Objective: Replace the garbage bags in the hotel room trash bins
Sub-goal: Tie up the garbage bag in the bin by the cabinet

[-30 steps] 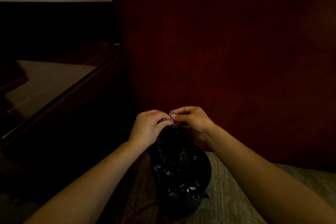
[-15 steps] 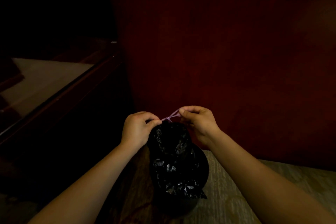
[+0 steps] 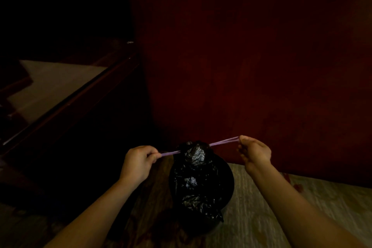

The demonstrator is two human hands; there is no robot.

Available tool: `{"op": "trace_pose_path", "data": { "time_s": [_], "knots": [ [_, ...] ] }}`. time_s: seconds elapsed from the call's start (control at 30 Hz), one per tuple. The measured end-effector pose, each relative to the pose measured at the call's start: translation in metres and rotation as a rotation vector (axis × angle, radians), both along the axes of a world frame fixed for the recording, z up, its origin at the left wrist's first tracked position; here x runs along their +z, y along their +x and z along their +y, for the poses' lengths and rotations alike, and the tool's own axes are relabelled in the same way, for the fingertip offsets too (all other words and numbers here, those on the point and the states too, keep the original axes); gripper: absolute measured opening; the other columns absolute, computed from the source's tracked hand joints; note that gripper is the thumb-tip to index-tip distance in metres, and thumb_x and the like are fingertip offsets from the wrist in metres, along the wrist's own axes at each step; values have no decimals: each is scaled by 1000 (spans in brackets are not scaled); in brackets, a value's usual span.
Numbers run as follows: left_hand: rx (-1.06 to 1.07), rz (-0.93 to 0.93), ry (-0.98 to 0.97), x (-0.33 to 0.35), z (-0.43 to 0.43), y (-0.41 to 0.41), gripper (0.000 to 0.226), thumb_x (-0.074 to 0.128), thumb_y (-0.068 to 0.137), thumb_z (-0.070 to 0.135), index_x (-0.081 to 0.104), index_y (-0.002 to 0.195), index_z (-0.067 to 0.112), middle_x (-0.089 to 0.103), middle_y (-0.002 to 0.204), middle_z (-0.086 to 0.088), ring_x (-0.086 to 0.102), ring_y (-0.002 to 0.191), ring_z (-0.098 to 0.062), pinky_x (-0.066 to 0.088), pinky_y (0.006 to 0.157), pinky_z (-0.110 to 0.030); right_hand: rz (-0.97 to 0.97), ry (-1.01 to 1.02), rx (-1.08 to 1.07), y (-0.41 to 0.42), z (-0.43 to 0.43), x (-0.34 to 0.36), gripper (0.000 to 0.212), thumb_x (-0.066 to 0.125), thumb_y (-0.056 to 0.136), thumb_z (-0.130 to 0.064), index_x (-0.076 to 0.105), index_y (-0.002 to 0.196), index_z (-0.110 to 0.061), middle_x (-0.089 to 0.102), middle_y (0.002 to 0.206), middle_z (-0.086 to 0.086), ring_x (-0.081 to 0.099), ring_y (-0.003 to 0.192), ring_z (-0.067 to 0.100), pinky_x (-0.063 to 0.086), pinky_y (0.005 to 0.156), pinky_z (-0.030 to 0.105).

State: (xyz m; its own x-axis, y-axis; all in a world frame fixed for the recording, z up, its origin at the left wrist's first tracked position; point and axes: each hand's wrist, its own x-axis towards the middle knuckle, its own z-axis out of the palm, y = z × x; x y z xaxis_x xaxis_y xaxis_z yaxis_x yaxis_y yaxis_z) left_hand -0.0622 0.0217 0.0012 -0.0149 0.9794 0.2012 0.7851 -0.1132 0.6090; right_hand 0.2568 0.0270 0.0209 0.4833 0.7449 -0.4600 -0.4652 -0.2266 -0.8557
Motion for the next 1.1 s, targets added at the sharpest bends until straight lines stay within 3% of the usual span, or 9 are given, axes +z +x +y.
{"op": "trace_pose_path", "data": {
  "time_s": [0.17,0.27,0.33,0.4,0.5,0.63,0.77,0.93,1.1],
  "knots": [
    [3,-97,2,2,1,16,9,72,89,26,69,81,22,60,84,10,57,79,-3,46,67,-22,-128,26,164,4,1,0,3,65,93,-5,67,91,-6,65,84,11,60,70,20,54,69,34],
    [1,-117,-61,-1,1,28,8,70,90,24,68,83,21,58,90,7,57,83,-8,46,70,-23,-518,45,350,-1,1,-6,7,68,89,-9,65,94,-13,65,102,9,63,88,25,53,73,38],
    [19,-127,-84,-2,0,35,10,68,92,23,65,83,25,57,91,7,58,83,-12,43,66,-19,-868,135,496,-4,2,-10,36,73,83,-19,60,116,-26,55,134,3,56,118,23,51,92,39],
    [37,-57,-64,-2,1,40,3,66,93,25,64,91,27,57,97,9,60,88,-13,44,67,-19,-1197,225,760,-5,7,-11,80,74,77,-36,36,147,-39,23,161,-7,21,147,21,26,115,48],
    [-38,50,-8,2,-3,50,30,65,93,33,60,122,26,52,121,7,58,103,-11,49,85,-26,-1419,116,1195,-15,14,-17,99,68,75,-67,11,153,-51,11,166,-12,-4,153,20,-10,118,61],
    [-295,328,-91,-2,-2,65,79,59,82,66,28,150,39,29,155,7,28,143,-17,27,117,-45,-1483,-38,1304,-29,22,-32,89,58,82,-72,15,154,-46,35,159,-3,21,149,29,-5,116,66],
    [-371,352,-274,-17,15,75,100,67,73,71,12,153,45,21,162,8,17,149,-20,20,118,-54,-1284,-38,1190,-41,26,-32,54,66,86,-58,56,134,-34,62,133,-4,54,126,22,36,109,50],
    [-357,-118,-401,-30,29,74,55,80,79,36,59,131,36,66,121,13,62,113,-8,51,100,-39,-1048,23,1046,-49,25,-33,21,74,87,-36,73,97,-17,74,92,2,70,85,18,56,78,39],
    [-300,-286,-394,-17,32,73,26,80,81,26,75,107,27,75,94,10,71,88,-4,59,85,-37,-1018,61,942,-49,22,-23,15,74,88,-32,74,88,-16,74,85,2,71,78,17,58,72,39]
  ]
}}
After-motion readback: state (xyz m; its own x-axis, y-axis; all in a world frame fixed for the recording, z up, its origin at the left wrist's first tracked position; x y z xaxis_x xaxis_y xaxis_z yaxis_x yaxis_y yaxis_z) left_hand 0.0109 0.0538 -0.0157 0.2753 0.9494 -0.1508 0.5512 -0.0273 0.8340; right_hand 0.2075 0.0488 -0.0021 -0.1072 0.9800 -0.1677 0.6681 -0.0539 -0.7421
